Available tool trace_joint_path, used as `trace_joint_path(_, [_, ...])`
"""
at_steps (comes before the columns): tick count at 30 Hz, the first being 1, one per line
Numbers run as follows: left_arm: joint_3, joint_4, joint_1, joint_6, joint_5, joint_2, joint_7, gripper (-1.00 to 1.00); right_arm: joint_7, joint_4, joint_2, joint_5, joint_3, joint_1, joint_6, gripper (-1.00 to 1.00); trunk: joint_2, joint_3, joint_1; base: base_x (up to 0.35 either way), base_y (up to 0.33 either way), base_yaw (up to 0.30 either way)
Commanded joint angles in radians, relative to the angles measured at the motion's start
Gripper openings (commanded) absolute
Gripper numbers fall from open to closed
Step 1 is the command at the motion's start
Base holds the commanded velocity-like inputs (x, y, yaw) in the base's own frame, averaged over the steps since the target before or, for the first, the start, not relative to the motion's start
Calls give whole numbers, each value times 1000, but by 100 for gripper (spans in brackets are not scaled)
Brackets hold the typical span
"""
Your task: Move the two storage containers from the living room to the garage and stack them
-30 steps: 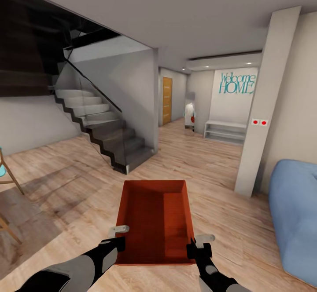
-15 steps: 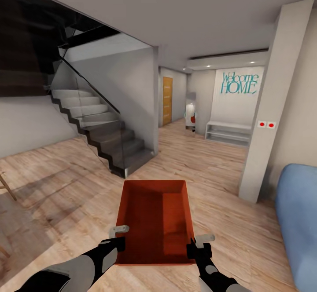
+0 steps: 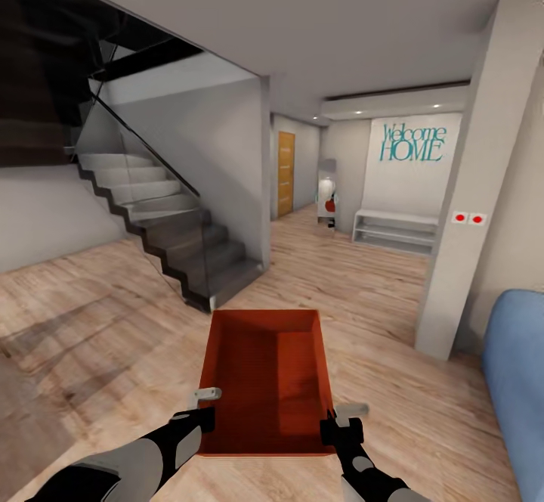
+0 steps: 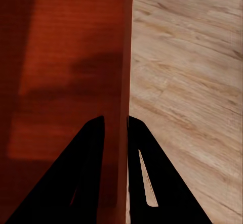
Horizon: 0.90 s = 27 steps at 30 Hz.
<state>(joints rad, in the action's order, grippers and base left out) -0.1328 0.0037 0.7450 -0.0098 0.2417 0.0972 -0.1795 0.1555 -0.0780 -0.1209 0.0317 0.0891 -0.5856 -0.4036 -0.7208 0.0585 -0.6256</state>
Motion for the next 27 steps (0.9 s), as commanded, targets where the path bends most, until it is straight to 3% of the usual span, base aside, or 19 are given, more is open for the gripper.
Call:
trace_joint_path(1, [48, -4, 2, -1, -1, -4, -8, -100, 13, 5, 8, -9, 3, 0, -3, -100, -1, 2, -1, 322, 0, -158])
trace_joint_path(15, [48, -4, 2, -1, -1, -4, -8, -100, 14, 5, 8, -9, 3, 0, -3, -100, -1, 2, -1, 323, 0, -218])
trace_joint_path(27, [48, -4, 2, -1, -1, -4, -8, -100, 13, 5, 9, -9, 3, 0, -3, -100, -1, 2, -1, 323, 0, -13])
